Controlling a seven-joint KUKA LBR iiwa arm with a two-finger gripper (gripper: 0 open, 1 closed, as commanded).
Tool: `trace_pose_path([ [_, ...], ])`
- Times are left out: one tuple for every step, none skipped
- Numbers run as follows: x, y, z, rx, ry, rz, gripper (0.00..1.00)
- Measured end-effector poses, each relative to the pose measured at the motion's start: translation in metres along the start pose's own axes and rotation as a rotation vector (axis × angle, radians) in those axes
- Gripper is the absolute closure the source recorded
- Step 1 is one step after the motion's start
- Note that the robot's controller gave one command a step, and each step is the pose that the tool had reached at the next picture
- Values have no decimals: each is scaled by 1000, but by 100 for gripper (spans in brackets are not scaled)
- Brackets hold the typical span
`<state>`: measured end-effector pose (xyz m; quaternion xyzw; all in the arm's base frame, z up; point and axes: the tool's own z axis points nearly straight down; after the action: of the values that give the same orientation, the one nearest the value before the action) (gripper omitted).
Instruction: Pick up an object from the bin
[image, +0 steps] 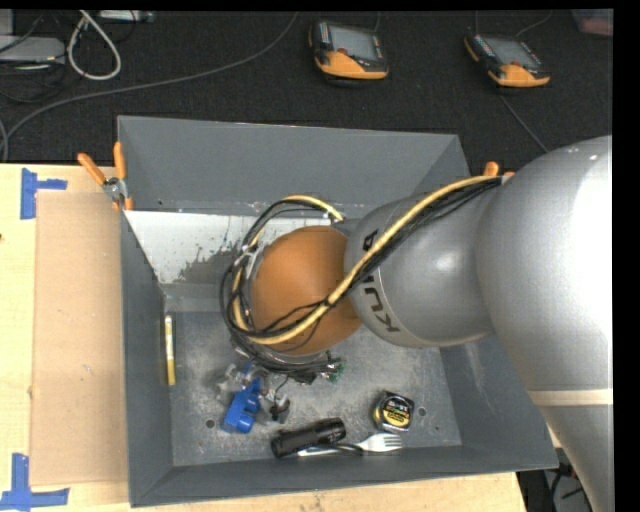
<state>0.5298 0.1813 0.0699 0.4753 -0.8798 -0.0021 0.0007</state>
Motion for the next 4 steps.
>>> trace_pose_path([
  [1, 0, -2, -1, 0, 2, 100],
  [1, 0, -20, -2, 0, 6, 100],
  [0, 1, -34, -4, 1, 10, 100],
  [0, 2, -58, -4, 0, 13, 100],
])
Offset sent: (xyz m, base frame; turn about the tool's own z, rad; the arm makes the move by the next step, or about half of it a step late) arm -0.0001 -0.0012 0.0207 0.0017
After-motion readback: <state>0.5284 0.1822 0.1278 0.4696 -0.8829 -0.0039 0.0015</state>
